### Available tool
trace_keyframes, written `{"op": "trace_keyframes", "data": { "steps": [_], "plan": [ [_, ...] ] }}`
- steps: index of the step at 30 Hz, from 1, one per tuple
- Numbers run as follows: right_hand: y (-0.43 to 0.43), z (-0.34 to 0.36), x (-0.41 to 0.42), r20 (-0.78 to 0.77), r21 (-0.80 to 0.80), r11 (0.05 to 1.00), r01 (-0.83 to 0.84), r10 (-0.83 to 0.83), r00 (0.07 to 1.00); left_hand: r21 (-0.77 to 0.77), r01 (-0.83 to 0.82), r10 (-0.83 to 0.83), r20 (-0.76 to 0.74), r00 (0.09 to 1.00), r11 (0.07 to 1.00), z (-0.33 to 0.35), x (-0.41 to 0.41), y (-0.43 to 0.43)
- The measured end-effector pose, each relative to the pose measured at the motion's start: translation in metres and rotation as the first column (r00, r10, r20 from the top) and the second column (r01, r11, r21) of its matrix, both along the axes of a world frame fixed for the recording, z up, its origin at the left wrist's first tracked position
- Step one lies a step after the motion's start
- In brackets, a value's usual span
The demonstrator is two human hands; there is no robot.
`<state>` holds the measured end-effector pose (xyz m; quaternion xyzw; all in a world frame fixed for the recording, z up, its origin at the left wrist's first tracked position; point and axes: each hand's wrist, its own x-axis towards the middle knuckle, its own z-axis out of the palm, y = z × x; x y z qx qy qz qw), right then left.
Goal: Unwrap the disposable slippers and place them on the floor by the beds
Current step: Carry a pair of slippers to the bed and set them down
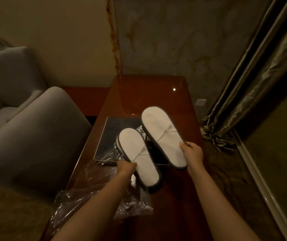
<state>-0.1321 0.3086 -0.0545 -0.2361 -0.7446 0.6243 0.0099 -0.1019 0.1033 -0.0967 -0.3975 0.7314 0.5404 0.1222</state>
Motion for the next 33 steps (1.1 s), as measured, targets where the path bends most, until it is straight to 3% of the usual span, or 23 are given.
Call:
{"op": "trace_keyframes", "data": {
  "steps": [8,15,20,26,33],
  "plan": [
    [-0.001,-0.019,-0.003,0.050,-0.019,1.000,0.006,-0.005,0.999,0.114,-0.161,0.160,0.019,0.987,0.980,-0.003,-0.014,0.011],
    [-0.002,-0.019,-0.004,0.071,-0.198,0.978,0.058,-0.044,0.996,0.368,-0.126,0.200,-0.170,0.965,0.921,0.033,-0.010,0.014],
    [-0.012,0.001,-0.006,0.028,-0.306,0.950,0.054,-0.047,0.998,0.375,-0.118,0.237,-0.288,0.928,0.919,0.069,-0.008,0.001],
    [-0.055,0.034,0.001,-0.118,-0.264,0.958,-0.109,0.080,0.990,0.392,-0.124,0.298,-0.421,0.857,0.912,0.099,0.007,-0.037],
    [-0.149,0.055,0.031,-0.251,-0.192,0.902,-0.386,0.335,0.908,0.361,-0.257,0.414,-0.479,0.774,0.897,0.110,0.052,-0.115]
  ]
}}
